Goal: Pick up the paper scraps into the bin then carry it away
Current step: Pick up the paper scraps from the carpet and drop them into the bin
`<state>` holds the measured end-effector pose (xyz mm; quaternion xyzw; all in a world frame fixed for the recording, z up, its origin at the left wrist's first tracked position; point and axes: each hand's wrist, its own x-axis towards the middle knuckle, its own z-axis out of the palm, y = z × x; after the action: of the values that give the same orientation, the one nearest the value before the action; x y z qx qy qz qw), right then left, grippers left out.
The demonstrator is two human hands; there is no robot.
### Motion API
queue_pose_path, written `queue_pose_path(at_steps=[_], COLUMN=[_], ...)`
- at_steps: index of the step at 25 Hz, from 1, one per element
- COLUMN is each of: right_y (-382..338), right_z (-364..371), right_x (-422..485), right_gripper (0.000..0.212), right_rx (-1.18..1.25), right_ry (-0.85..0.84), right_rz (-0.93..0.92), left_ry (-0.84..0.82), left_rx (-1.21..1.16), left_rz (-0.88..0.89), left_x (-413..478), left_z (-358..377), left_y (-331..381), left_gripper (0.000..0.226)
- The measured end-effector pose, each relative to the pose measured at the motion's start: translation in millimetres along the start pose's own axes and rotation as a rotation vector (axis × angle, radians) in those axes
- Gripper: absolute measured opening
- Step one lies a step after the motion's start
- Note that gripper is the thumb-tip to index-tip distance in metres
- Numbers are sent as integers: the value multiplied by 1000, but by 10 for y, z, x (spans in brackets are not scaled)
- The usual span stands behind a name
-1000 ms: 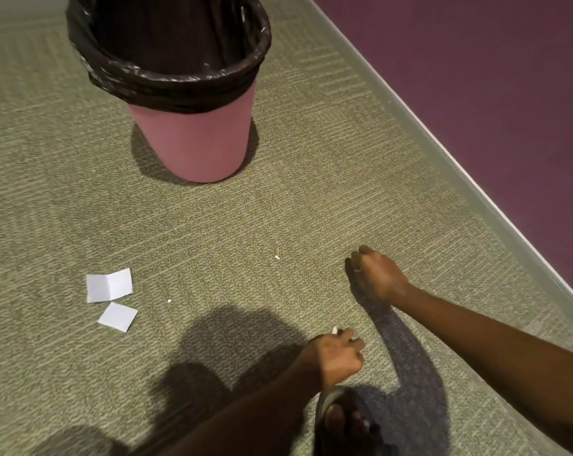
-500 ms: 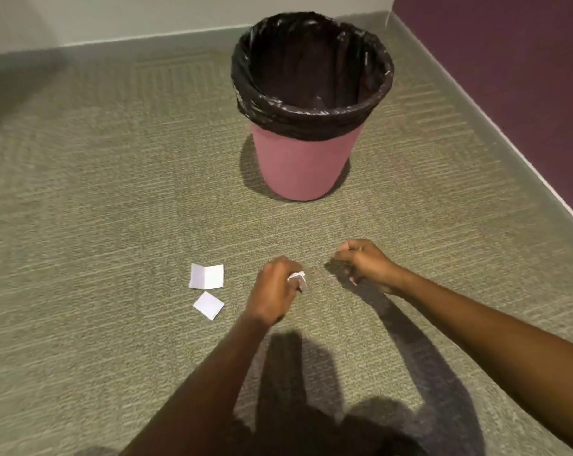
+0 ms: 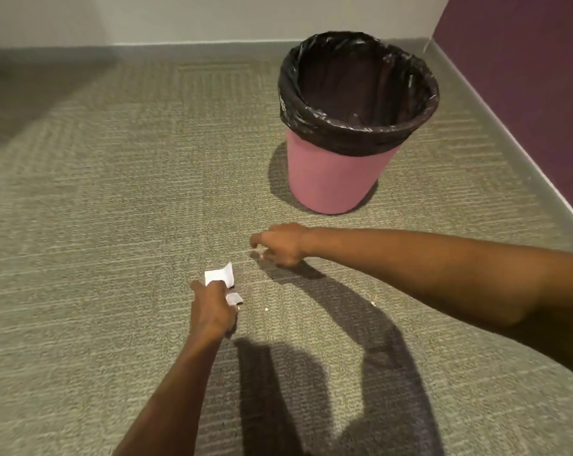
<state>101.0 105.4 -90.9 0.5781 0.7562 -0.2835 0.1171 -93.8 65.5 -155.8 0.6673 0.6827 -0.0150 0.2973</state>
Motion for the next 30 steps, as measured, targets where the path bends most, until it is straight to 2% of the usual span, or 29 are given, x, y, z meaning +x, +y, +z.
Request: queue_pose_path(at_steps=[2, 5, 8, 11, 14, 16, 21, 26, 30], right_y=[-141, -381, -539, -581, -576, -574, -604, -803, -822], right_z=[-89, -43, 227, 409, 448, 493, 538, 410, 390], right_x=[125, 353, 461, 394, 314, 342, 479, 538, 573], right_gripper=[47, 57, 48, 53, 61, 60, 65, 31, 13], right_rx=[-64, -49, 21, -129, -334, -394, -265, -305, -396], right_ry=[15, -3, -77, -151, -102, -65, -91, -96, -12], right_rz=[-12, -38, -31, -100, -147, -169, -176, -196, -247], left_ry=[-10, 76, 100, 77, 55, 40, 43, 60, 80], left_rx=[16, 63, 72, -2, -74, -75, -103, -149, -124], left_rz=[31, 86, 111, 176, 269, 269, 298, 329, 316], left_x=[-69, -124, -132, -99, -73, -40, 7, -13, -17], left_z=[100, 199, 227, 210, 191, 191, 192, 185, 179], left_y=[-63, -107, -141, -227, -284, -298, -329, -308, -311], left_gripper=[24, 17, 18, 18, 22, 22, 12, 19, 18])
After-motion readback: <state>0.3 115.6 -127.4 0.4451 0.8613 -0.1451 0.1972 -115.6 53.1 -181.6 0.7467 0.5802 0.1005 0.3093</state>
